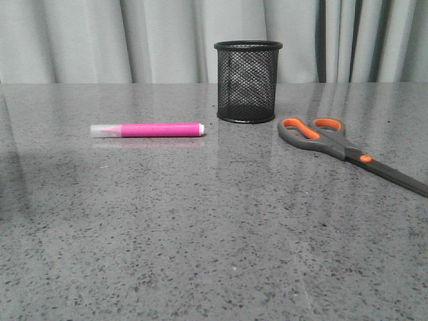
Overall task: Put pen and scissors into bin
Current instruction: 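Lower the left gripper over the pink marker and close on it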
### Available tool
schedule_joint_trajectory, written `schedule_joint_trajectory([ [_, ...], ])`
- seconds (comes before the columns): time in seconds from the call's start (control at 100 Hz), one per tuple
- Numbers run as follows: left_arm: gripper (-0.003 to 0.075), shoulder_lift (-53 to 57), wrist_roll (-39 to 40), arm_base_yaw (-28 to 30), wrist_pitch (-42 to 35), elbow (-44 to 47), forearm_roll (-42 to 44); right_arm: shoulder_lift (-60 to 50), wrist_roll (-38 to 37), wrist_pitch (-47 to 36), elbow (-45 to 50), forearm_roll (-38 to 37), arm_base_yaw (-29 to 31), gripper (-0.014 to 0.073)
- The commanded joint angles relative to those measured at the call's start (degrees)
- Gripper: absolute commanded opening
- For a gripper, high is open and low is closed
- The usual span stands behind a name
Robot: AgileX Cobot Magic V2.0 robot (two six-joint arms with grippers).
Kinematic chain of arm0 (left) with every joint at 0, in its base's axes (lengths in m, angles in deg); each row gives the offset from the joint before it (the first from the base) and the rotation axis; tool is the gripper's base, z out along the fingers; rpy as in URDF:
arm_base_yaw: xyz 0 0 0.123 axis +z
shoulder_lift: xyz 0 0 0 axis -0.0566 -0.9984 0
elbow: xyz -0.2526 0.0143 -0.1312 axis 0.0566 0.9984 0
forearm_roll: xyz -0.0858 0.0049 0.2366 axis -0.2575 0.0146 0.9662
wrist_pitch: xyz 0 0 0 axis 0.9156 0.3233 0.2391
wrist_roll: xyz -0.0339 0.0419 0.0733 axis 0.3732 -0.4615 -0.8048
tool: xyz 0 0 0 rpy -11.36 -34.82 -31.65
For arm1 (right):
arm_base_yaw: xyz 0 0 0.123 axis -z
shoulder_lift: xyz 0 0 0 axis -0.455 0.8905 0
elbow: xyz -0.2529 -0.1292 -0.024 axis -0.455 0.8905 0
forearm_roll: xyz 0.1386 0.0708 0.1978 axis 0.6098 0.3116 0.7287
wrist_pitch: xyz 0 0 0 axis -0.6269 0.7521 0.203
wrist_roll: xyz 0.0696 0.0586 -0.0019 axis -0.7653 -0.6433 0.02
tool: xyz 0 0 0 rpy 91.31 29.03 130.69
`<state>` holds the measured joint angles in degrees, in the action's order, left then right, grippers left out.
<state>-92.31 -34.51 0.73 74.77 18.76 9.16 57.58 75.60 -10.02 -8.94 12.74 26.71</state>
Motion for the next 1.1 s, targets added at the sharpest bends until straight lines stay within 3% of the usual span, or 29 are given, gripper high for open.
schedule_joint_trajectory([
  [0.0,0.0324,-4.7,-9.4,-2.1,2.6,-4.6,-3.3,0.1,1.3,-2.7,-2.0,1.5,0.2,0.043],
  [0.25,0.0325,-21.6,-21.7,-9.7,2.5,-14.7,-3.2,0.1,2.4,-2.9,-2.0,1.5,-0.2,0.043],
  [0.44,0.0325,-33.6,-25.0,-11.3,3.1,-22.6,-3.1,0.1,2.6,-2.9,-2.0,1.5,-0.2,0.043],
  [0.62,0.0324,-42.5,-26.3,-11.3,10.0,-29.8,-1.3,0.1,2.6,-3.0,-2.0,1.5,-0.2,0.043],
  [1.09,0.0324,-46.9,-27.7,-11.4,11.1,-33.1,4.7,0.1,2.6,-3.0,-2.0,1.5,-0.2,0.043],
])
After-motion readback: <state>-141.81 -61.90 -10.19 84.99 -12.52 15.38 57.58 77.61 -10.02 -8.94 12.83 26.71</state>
